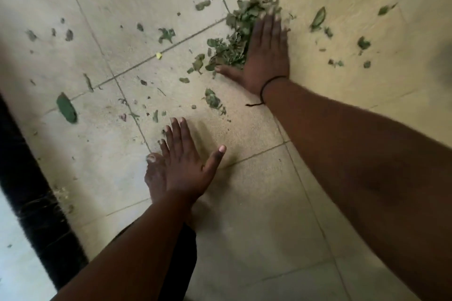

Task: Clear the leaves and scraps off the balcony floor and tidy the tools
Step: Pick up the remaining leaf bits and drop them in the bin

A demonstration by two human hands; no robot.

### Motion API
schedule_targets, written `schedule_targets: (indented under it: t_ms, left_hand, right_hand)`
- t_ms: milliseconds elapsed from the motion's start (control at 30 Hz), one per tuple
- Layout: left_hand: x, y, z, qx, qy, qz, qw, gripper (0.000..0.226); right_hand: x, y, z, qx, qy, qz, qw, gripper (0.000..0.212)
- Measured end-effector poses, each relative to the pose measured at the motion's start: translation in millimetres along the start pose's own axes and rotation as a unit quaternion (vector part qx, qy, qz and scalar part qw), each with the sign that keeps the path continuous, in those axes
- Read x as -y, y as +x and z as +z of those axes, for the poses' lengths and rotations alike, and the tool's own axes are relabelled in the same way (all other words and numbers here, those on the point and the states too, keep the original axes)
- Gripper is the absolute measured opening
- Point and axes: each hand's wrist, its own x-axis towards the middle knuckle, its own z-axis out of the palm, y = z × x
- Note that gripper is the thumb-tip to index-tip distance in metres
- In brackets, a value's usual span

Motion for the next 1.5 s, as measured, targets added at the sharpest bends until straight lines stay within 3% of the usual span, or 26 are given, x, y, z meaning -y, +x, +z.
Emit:
schedule_targets:
  t_ms: [67, 167, 300, 400, 500, 600, 667, 733, 833, 1067, 1167, 1267, 1367, 1500]
  left_hand:
    - [-5, -11, -16, 0.012, 0.011, -0.032, 0.999, 0.101]
    - [-9, -36, -53, 0.028, -0.029, -0.041, 0.998, 0.107]
    - [-19, -85, -110, 0.086, -0.104, -0.037, 0.99, 0.119]
    - [-17, -112, -146, 0.111, -0.105, -0.007, 0.988, 0.119]
    - [-11, -105, -158, 0.123, -0.092, -0.009, 0.988, 0.118]
    - [-6, -81, -141, 0.132, -0.048, -0.029, 0.99, 0.119]
    - [-10, -65, -123, 0.147, -0.026, -0.045, 0.988, 0.123]
    - [-21, -46, -106, 0.147, -0.024, -0.053, 0.987, 0.116]
    - [-51, -4, -75, 0.123, -0.047, -0.063, 0.989, 0.109]
    - [-120, 110, -40, -0.029, -0.13, -0.013, 0.991, 0.105]
    - [-126, 150, -41, -0.059, -0.112, 0.049, 0.991, 0.102]
    - [-120, 181, -45, -0.084, -0.081, 0.077, 0.99, 0.102]
    - [-123, 213, -50, -0.071, -0.046, 0.106, 0.991, 0.101]
    - [-134, 245, -67, -0.039, -0.005, 0.163, 0.986, 0.097]
  right_hand:
    - [-15, -11, -27, -0.004, -0.01, -0.034, 0.999, 0.134]
    - [-40, -85, -57, 0.069, -0.022, -0.053, 0.996, 0.126]
    - [-64, -209, -101, 0.188, -0.015, 0.01, 0.982, 0.121]
    - [-57, -264, -133, 0.194, 0.043, 0.087, 0.976, 0.122]
    - [-55, -266, -129, 0.202, 0.082, 0.132, 0.967, 0.126]
    - [-63, -241, -100, 0.243, 0.089, 0.121, 0.958, 0.125]
    - [-74, -210, -78, 0.259, 0.08, 0.088, 0.959, 0.113]
    - [-91, -172, -69, 0.239, 0.065, 0.051, 0.967, 0.098]
    - [-134, -114, -65, 0.188, 0.039, 0.046, 0.98, 0.096]
    - [-229, -7, -79, 0.055, -0.066, 0.017, 0.996, 0.125]
    - [-248, 27, -64, 0.054, -0.041, 0.072, 0.995, 0.131]
    - [-211, 49, -39, -0.025, 0.032, 0.141, 0.989, 0.133]
    - [-144, 76, -27, -0.068, 0.032, 0.055, 0.996, 0.12]
    - [-63, 104, -29, -0.008, 0.005, -0.224, 0.974, 0.098]
